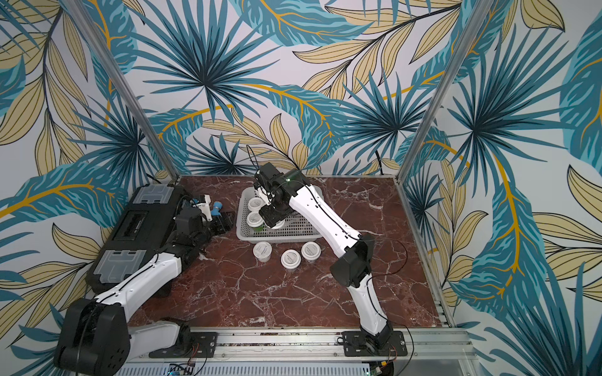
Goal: Put the yogurt in the basket
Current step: Place the yogurt in the basket.
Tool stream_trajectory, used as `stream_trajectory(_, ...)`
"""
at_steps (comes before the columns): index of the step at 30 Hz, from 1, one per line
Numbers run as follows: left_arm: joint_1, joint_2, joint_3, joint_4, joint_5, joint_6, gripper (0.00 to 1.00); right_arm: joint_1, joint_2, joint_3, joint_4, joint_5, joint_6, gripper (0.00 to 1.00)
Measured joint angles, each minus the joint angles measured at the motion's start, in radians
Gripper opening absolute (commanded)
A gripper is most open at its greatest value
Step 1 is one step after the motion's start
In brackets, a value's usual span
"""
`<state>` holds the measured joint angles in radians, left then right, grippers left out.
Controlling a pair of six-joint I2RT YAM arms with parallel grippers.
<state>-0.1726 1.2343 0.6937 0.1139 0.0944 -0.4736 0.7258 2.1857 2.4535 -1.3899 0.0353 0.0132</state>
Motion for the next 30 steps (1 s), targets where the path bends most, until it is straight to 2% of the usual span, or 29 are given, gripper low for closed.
stream_trajectory(12,0.000,0.002,0.000,0.002,0.005,0.000,0.82,-0.032,0.069,0.055,0.012,0.013,-0.033,0.67)
stream_trajectory(30,0.000,0.010,0.000,0.002,0.018,0.000,0.82,-0.056,0.190,0.084,0.161,0.073,-0.032,0.67)
